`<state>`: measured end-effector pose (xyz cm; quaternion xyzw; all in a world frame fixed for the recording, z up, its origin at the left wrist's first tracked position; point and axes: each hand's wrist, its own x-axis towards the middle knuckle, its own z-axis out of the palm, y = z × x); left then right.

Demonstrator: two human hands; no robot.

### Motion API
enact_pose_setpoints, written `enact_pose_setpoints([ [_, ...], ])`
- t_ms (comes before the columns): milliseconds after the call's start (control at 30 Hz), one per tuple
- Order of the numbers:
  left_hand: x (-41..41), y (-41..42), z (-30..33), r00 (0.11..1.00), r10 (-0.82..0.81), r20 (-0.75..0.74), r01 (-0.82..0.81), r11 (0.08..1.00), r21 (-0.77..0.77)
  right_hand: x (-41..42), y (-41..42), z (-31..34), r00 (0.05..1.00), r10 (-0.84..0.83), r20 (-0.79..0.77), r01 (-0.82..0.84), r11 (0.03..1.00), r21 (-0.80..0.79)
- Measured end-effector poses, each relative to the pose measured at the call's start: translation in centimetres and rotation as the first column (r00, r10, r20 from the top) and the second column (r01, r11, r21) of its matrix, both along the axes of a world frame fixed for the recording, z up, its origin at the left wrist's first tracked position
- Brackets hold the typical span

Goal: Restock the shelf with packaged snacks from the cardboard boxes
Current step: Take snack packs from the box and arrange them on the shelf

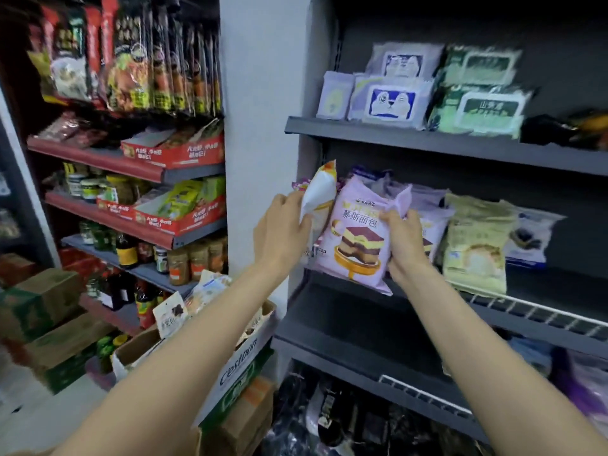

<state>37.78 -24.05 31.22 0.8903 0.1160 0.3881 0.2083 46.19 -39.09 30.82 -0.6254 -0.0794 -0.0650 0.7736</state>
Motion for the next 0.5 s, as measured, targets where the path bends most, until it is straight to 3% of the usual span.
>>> enact_pose_setpoints([
  [133,5.1,-0.7,1.1,0.999,-0.004,0.035,0.009,0.992,-0.124,4.9,-0.2,1.2,0.995,-0.062,0.082,0.07,0.993,-0.096],
  [233,7.8,-0.4,1.9,0.998,0.017,0.061,0.002,0.959,-0.285,8.3,0.5,2.0,0.959,-0.106,0.262,0.174,0.951,-0.254],
  [333,9.5,0.6,2.1,0.999,0.017,0.05,0.004,0.92,-0.392,10.8,1.4,2.7,0.896,-0.094,0.434,0.308,0.834,-0.457],
  [500,11.4,3.2,2.0,0.997,-0.052,0.062,0.076,0.871,-0.485,15.1,3.7,2.8,0.848,-0.037,0.529,0.446,0.589,-0.674],
])
